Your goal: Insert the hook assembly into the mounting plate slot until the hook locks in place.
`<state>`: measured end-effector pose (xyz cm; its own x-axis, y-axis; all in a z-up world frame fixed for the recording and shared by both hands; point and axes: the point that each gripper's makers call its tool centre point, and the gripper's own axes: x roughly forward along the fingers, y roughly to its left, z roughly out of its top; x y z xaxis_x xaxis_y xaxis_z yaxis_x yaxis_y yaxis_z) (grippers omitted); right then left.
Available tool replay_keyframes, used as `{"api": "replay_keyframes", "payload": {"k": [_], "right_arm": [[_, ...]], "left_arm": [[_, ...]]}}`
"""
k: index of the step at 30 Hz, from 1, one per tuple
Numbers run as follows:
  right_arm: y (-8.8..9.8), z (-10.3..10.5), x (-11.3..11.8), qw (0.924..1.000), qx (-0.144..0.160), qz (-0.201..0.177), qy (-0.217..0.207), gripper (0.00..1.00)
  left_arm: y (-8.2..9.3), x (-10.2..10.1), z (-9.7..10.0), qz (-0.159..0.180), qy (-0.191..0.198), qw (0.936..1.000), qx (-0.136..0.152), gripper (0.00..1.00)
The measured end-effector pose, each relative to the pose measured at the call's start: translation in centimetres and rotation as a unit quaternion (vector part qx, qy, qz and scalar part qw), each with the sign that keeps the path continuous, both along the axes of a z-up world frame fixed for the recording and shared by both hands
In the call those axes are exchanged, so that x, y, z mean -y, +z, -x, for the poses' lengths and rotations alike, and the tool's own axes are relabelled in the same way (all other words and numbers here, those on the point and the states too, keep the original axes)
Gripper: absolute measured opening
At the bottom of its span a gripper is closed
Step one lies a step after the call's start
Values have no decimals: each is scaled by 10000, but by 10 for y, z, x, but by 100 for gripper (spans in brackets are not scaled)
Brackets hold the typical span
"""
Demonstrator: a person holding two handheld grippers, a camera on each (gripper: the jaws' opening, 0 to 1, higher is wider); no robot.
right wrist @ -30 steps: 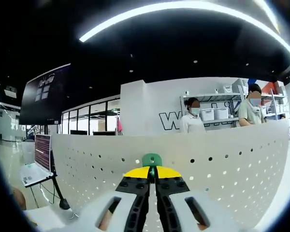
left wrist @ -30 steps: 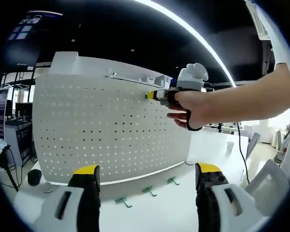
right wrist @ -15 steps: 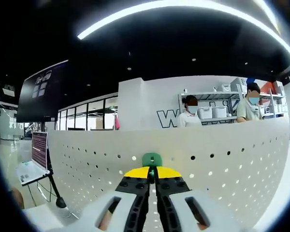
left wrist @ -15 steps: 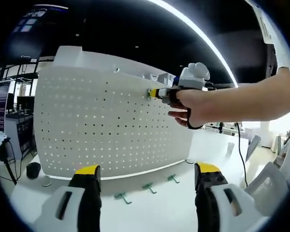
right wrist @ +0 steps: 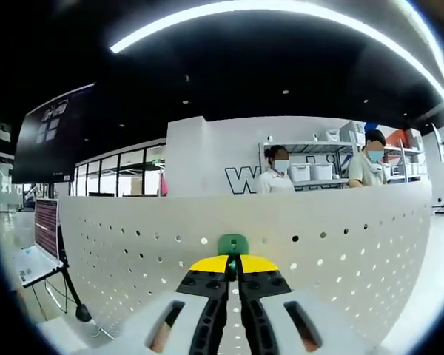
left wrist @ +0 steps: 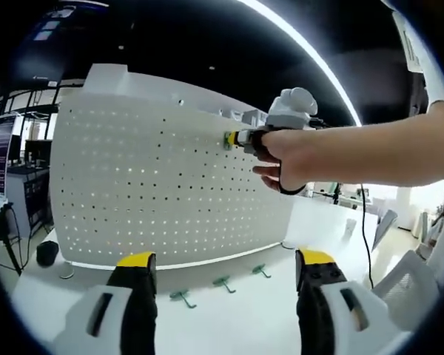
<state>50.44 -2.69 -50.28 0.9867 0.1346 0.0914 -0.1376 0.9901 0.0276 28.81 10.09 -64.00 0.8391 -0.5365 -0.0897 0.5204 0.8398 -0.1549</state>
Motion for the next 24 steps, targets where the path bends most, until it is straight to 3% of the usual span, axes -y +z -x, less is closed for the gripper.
{"api": "replay_keyframes", "payload": {"k": [13, 16, 17, 24], "right_arm": [[-1, 2, -2, 9997, -34, -159, 162, 6], [-3, 5, -4, 9995, -45, -187, 266, 11], [-3, 6, -5, 9986, -40, -428, 305, 17], [-6, 8, -8, 9980, -135, -419, 452, 39]], "left_arm": [[0, -1, -1, -12, 11, 10000, 19, 79], [0, -1, -1, -8, 12, 10000, 6, 79], [0, -2, -1, 14, 24, 10000, 6, 79], [-2, -1, -2, -26, 4, 10000, -10, 80]]}}
